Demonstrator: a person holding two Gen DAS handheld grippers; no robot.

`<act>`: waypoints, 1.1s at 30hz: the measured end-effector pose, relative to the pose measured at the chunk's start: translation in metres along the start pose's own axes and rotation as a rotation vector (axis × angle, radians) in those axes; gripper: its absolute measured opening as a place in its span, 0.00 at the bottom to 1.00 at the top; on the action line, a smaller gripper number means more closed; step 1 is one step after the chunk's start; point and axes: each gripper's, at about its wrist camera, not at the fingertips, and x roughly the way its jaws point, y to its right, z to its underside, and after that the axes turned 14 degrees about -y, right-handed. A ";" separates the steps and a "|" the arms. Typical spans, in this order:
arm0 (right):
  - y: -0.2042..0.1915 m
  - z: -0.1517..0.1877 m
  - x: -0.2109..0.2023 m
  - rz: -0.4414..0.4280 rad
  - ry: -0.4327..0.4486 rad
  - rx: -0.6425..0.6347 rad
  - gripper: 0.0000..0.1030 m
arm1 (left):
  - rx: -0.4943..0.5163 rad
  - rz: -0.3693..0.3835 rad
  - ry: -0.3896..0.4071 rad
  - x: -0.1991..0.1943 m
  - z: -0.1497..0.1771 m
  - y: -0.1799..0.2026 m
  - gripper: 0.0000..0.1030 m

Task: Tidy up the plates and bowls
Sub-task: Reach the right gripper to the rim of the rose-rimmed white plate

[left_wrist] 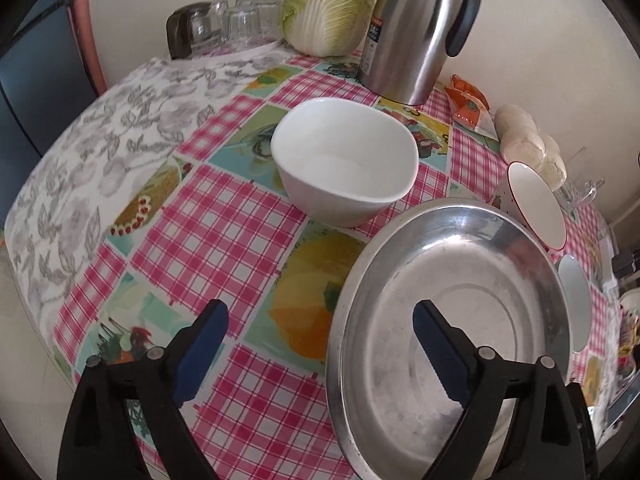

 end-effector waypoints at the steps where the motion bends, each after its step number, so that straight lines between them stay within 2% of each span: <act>1: 0.001 0.000 -0.001 -0.002 0.004 0.000 1.00 | 0.007 -0.006 0.011 -0.002 0.001 0.001 0.97; 4: 0.003 0.000 -0.003 -0.024 0.013 -0.002 1.00 | 0.025 -0.020 0.035 -0.006 0.003 0.006 1.00; 11: 0.011 -0.002 -0.014 -0.027 0.054 0.019 1.00 | 0.059 0.007 0.116 -0.023 0.008 0.020 1.00; 13: 0.015 -0.002 -0.018 -0.036 0.070 0.024 1.00 | 0.058 0.041 0.139 -0.029 0.010 0.023 1.00; 19: 0.033 -0.002 -0.046 -0.013 0.174 0.050 1.00 | 0.077 0.235 0.211 -0.055 0.020 0.037 1.00; 23: 0.058 0.000 -0.071 0.021 0.246 0.129 1.00 | 0.098 0.337 0.253 -0.075 0.029 0.053 1.00; 26: 0.082 0.004 -0.090 0.035 0.296 0.217 1.00 | 0.135 0.367 0.278 -0.087 0.038 0.069 1.00; 28: 0.099 0.008 -0.101 0.036 0.322 0.275 1.00 | 0.166 0.353 0.302 -0.092 0.046 0.080 1.00; 30: 0.113 0.012 -0.108 0.040 0.331 0.323 1.00 | 0.204 0.344 0.308 -0.095 0.055 0.091 1.00; 33: 0.129 0.016 -0.111 0.044 0.319 0.364 1.00 | 0.242 0.381 0.285 -0.098 0.068 0.104 1.00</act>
